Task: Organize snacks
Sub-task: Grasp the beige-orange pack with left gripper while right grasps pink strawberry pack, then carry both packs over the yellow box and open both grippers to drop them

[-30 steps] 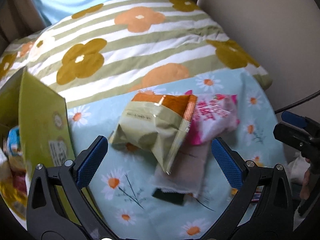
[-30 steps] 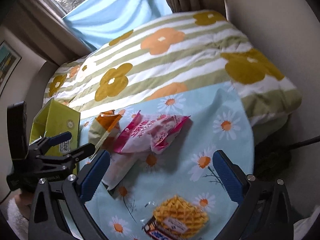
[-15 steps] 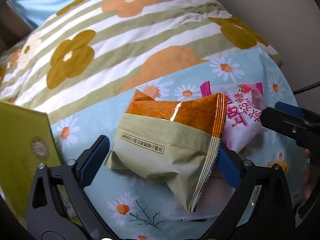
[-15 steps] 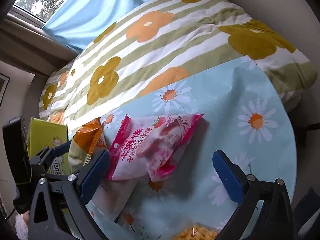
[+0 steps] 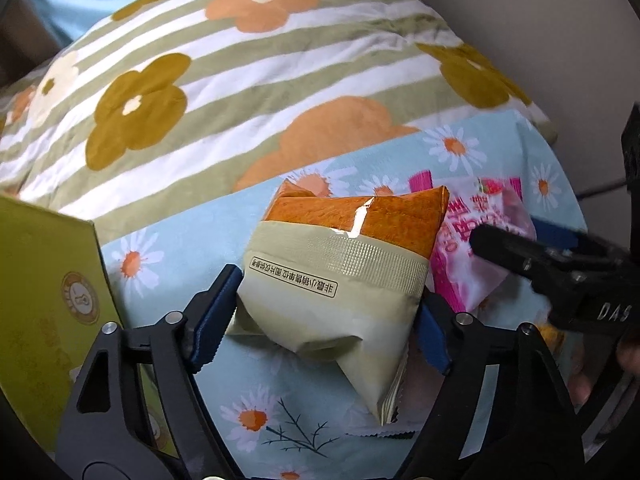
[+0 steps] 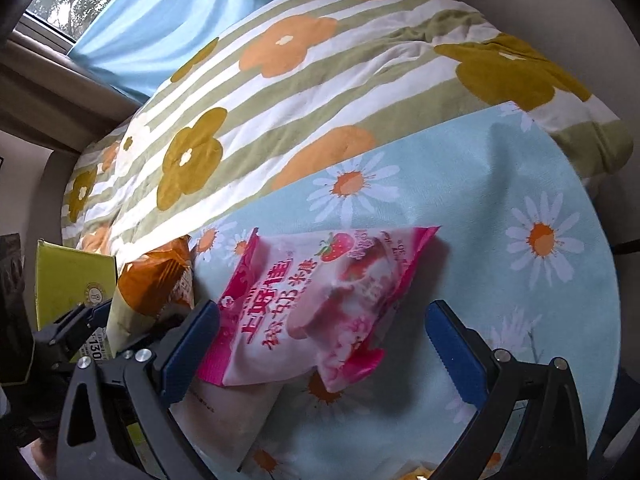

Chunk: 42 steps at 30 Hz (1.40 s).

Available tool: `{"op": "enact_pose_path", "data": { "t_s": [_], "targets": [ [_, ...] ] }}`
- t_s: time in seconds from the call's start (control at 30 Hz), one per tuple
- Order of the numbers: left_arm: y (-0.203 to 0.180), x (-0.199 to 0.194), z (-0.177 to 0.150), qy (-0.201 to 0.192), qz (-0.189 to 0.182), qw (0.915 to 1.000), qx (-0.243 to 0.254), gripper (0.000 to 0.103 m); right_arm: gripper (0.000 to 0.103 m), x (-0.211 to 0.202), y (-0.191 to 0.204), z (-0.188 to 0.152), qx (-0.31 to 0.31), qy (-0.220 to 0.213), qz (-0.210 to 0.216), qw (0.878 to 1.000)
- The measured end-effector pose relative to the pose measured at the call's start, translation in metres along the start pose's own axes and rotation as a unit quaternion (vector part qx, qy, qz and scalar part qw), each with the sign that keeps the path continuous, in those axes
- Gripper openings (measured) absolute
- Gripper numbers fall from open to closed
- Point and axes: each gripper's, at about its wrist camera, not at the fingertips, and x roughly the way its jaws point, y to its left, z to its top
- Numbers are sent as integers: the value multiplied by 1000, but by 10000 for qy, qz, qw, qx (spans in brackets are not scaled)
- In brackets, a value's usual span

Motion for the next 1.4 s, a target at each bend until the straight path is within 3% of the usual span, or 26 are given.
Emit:
{"op": "enact_pose_path", "data": {
  "t_s": [0.17, 0.3, 0.43, 0.53, 0.77, 1.1, 1.4],
  "targets": [
    [9, -3, -4, -93, -90, 9992, -373, 75, 102, 7, -2, 0, 184, 24, 67, 9998],
    [10, -5, -8, -94, -54, 9992, -380, 75, 99, 9, 4, -1, 79, -2, -58, 10000],
    [14, -9, -11, -115, -52, 9984, -550, 75, 74, 5, 7, -6, 16, -145, -350, 9993],
    [19, -12, -15, -150, -52, 9975, -691, 75, 61, 4, 5, -7, 36, -183, -243, 9995],
    [21, -19, -24, -214, -78, 9963, -825, 75, 42, -2, 11, -11, -77, -276, 107, 9995],
    [10, -54, -30, -577, -110, 9947, -839, 75, 37, -33, 2, -16, -42, -515, 315, 9982],
    [1, -124, -42, -1254, -163, 9867, -1021, 75, 37, -91, 11, -19, -349, -929, 567, 9934]
  ]
}}
